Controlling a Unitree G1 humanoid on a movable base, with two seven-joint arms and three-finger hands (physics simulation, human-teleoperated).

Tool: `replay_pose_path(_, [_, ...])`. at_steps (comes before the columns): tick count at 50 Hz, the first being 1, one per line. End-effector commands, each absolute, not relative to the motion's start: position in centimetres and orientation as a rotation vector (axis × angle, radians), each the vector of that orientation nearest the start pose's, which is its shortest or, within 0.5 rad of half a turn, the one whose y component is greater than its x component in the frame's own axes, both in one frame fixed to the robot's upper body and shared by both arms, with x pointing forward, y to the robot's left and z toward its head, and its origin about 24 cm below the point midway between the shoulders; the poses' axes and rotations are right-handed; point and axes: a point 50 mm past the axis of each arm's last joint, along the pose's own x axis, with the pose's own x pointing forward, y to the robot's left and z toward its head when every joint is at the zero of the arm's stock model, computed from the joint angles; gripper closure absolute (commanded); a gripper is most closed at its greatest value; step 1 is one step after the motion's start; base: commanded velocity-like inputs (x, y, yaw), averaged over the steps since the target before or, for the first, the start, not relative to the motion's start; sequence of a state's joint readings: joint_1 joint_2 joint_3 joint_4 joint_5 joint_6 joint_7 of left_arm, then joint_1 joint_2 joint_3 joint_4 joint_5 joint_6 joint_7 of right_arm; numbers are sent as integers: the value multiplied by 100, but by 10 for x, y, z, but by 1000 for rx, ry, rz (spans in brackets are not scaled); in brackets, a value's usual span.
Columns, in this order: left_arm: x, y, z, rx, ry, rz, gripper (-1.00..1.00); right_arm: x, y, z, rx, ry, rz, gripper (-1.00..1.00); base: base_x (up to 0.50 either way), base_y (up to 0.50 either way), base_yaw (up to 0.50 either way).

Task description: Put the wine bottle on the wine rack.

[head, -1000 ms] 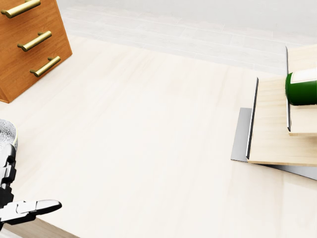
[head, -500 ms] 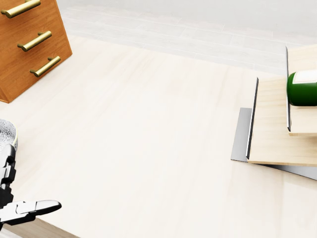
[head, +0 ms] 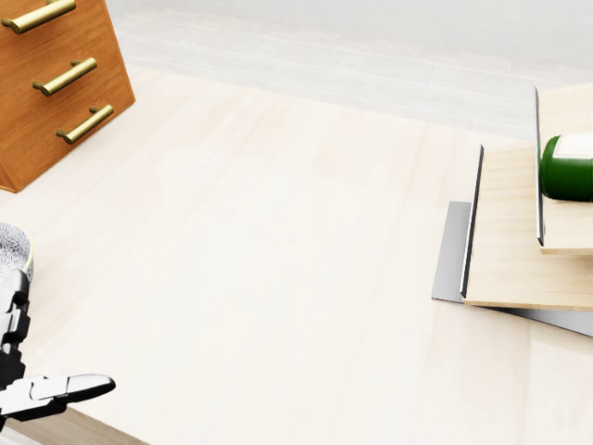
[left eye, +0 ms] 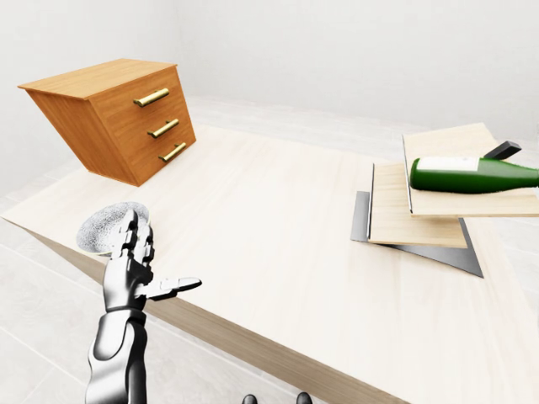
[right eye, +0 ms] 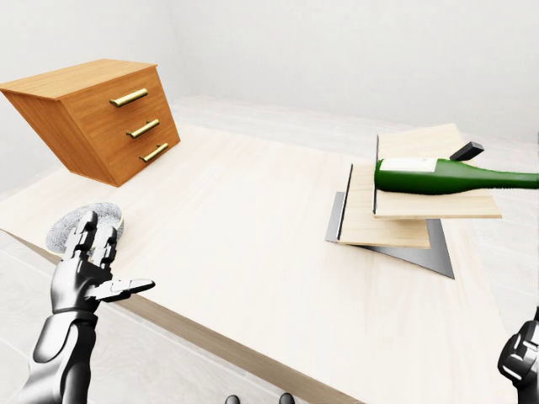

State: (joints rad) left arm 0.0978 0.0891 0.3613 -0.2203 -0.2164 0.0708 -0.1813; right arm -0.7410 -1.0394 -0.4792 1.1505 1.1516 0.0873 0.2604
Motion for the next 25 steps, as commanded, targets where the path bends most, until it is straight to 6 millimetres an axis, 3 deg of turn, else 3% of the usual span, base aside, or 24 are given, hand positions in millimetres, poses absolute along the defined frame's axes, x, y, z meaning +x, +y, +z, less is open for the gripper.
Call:
replay_pose_path(1, [220,245,73,-68,-114,167,-100,250,-474,207,700,-448,-546,-38,0,0,0])
replay_pose_path(25, [219,244,75,-68,-116,163,-100,219,-491,198,673,-459,-588,-34,0,0,0])
